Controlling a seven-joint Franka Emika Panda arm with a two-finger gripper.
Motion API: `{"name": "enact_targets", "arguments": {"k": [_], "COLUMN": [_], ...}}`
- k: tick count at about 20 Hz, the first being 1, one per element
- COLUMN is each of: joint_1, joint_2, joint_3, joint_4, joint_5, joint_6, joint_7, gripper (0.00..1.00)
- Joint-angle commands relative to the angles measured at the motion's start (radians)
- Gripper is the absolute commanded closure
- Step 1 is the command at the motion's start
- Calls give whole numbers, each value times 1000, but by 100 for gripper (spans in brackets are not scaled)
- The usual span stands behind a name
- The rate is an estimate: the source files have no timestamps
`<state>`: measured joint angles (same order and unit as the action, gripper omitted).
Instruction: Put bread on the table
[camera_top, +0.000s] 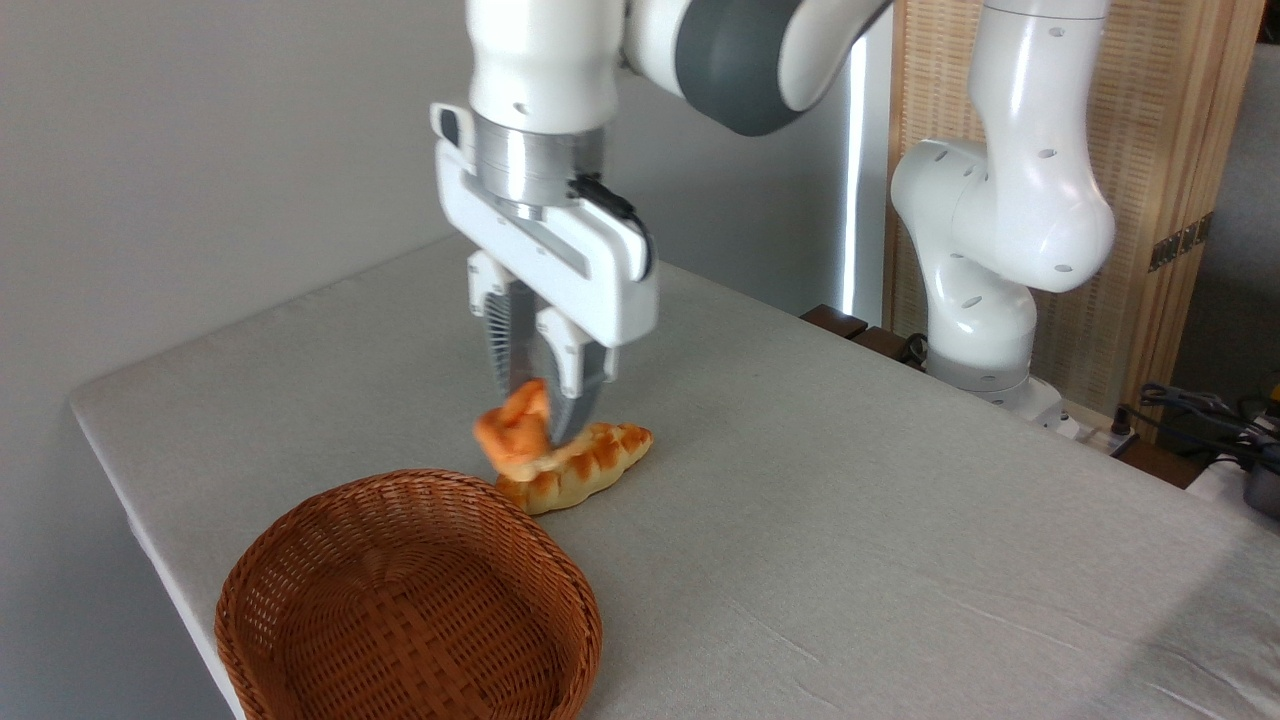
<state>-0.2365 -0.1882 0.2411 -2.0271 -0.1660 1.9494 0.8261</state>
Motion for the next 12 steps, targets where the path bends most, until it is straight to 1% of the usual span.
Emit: {"name": "enact_targets", "arguments": {"k": [1, 2, 3, 4, 5, 6, 7, 8, 10, 12], "joint_1": [-9, -9, -10, -10, -13, -17, -17, -20, -23, -38], "joint_2": [-50, -50, -47, -42, -36, -30, -11, -1, 18, 22], "joint_3": [9, 9, 9, 9, 9, 9, 9, 7, 6, 4], "joint_4": [-129, -165, -192, -202, -202, -202, -202, -202, -202, -199], "joint_5": [81, 121, 143, 146, 146, 146, 146, 146, 145, 141], "joint_6": [-33, -33, -27, -24, -21, -17, -14, -7, 14, 35], "joint_7": [45, 74, 99, 109, 110, 110, 110, 110, 107, 105], "gripper": [38, 38, 37, 35, 27, 13, 4, 0, 0, 0]}}
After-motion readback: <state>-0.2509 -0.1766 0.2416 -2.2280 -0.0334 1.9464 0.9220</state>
